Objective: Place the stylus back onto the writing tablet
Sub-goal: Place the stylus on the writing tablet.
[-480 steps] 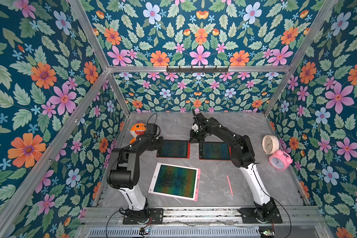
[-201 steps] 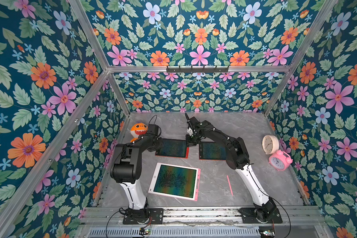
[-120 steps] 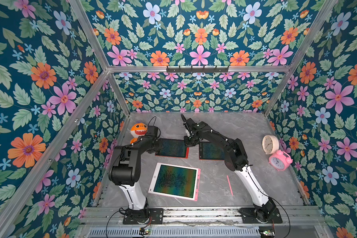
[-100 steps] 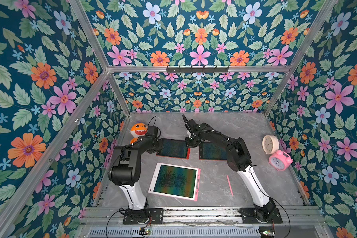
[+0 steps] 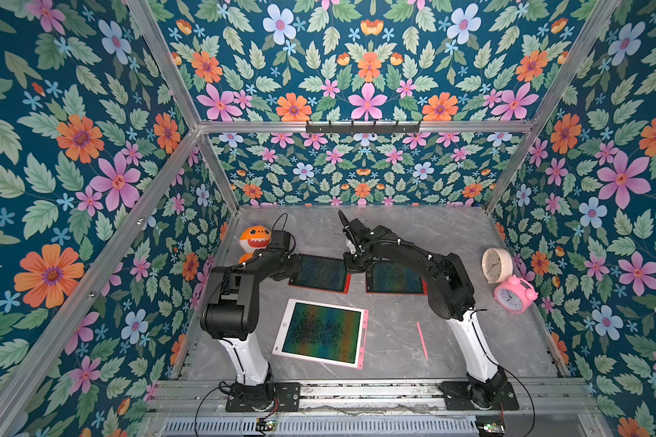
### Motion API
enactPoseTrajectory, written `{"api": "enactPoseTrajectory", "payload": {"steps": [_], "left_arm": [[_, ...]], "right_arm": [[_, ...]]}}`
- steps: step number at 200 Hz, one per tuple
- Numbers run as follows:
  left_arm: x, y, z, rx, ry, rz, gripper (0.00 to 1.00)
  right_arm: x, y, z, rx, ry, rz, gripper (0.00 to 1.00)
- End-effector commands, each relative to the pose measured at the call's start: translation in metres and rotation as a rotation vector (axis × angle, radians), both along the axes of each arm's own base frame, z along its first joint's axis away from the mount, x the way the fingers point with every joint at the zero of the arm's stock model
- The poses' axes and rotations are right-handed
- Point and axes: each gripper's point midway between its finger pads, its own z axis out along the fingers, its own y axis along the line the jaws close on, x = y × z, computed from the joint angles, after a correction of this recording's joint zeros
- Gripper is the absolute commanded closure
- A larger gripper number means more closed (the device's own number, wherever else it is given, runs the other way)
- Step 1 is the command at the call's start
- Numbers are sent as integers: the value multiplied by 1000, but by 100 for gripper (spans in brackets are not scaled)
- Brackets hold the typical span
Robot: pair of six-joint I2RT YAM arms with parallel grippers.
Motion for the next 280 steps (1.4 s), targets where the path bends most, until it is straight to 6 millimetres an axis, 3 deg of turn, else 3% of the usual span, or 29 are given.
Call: {"api": "enactPoseTrajectory", "payload": {"steps": [1, 41, 82, 115, 216, 280], "left_arm": [[-10, 0, -8, -3, 49, 3, 100], [-10, 0, -8, -1, 50, 4, 100], [-10, 1, -8, 5, 51, 6, 100], [-10, 1, -8, 3, 52, 6, 100], [-11, 2, -9, 6, 55, 8, 100], [-8, -5, -7, -29, 38, -9, 100]], "right_arm": [[-7, 8, -6, 16, 37, 1, 100], [-18, 17, -21, -5, 75, 22, 100], [-28, 1, -40, -86, 121, -2, 100], [-35, -2, -47, -68, 136, -15, 100], [-37, 11, -20, 49, 117, -8, 100], [-42, 1, -48, -8, 153, -20, 100]]}}
